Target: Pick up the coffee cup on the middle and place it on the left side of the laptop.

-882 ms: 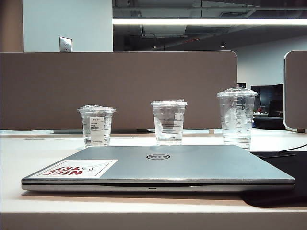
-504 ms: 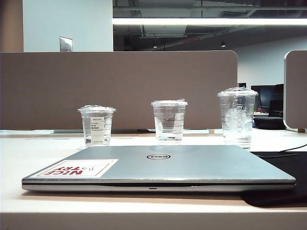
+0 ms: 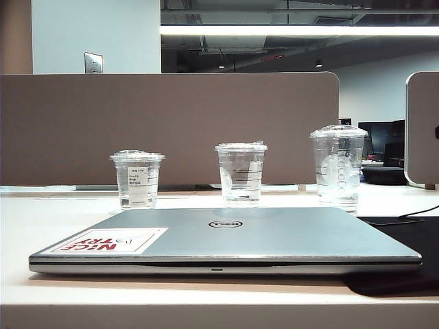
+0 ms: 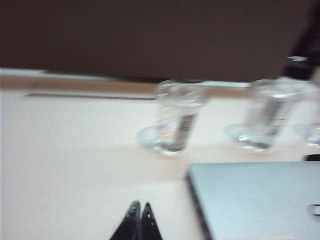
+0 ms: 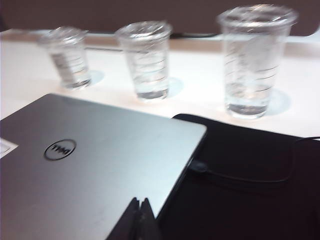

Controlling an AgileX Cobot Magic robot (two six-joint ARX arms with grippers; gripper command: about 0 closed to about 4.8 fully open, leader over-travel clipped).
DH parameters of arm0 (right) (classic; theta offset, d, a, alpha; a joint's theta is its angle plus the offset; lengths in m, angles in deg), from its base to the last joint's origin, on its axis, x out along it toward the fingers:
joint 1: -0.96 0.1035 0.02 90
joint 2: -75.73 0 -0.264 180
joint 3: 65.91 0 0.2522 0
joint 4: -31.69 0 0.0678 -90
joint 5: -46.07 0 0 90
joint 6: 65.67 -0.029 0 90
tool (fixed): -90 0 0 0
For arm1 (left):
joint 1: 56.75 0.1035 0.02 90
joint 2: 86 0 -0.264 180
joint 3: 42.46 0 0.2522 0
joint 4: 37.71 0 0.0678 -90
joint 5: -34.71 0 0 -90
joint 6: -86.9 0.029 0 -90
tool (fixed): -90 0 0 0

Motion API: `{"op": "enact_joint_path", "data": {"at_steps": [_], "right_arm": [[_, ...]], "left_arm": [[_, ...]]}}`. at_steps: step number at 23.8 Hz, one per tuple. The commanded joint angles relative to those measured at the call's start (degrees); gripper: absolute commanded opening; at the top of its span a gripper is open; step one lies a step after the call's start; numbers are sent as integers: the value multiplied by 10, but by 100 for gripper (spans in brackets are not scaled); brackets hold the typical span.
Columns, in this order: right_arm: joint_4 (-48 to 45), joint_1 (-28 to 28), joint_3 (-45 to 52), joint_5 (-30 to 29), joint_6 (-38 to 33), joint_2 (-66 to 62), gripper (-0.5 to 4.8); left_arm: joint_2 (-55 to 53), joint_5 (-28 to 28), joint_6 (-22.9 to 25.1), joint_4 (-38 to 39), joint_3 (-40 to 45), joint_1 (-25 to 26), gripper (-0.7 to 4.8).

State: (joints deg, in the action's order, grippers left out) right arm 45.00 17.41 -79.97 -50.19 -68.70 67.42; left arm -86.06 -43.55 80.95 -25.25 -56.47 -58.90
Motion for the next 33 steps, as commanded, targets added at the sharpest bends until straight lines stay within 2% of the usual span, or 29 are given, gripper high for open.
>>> {"op": "enact_joint_path", "data": {"at_steps": [1,5,9,12,14,18,21,22,23,25,28,33], "right_arm": [[-7,23,2,1,0,-5,-5],[-7,32,2,0,1,-5,-5],[-7,32,2,1,1,-5,-5],[-7,32,2,0,1,-5,-5],[-7,32,2,1,1,-5,-5],[-7,32,2,1,1,-4,-5],[-7,32,2,1,1,-3,-5],[-7,32,2,1,1,-3,-5],[-7,32,2,1,1,-3,-5],[-7,32,2,1,1,-3,-5],[-7,32,2,1,1,-4,-5],[-7,32,2,1,1,-4,-5]], "left_arm": [[0,58,-22,-49,-2,0,-4],[-15,85,-68,-133,-17,-1,-4],[-97,92,-41,-141,-67,-24,-4],[-212,95,5,-186,-103,-70,-4],[-409,95,52,-318,-151,-148,-4],[-619,95,92,-416,-220,-197,2],[-754,96,91,-442,-282,-214,73],[-826,96,90,-450,-320,-214,135],[-858,96,90,-451,-340,-214,167],[-922,98,89,-451,-381,-215,271],[-999,101,83,-450,-440,-215,479],[-1076,100,83,-450,-509,-221,479]]}}
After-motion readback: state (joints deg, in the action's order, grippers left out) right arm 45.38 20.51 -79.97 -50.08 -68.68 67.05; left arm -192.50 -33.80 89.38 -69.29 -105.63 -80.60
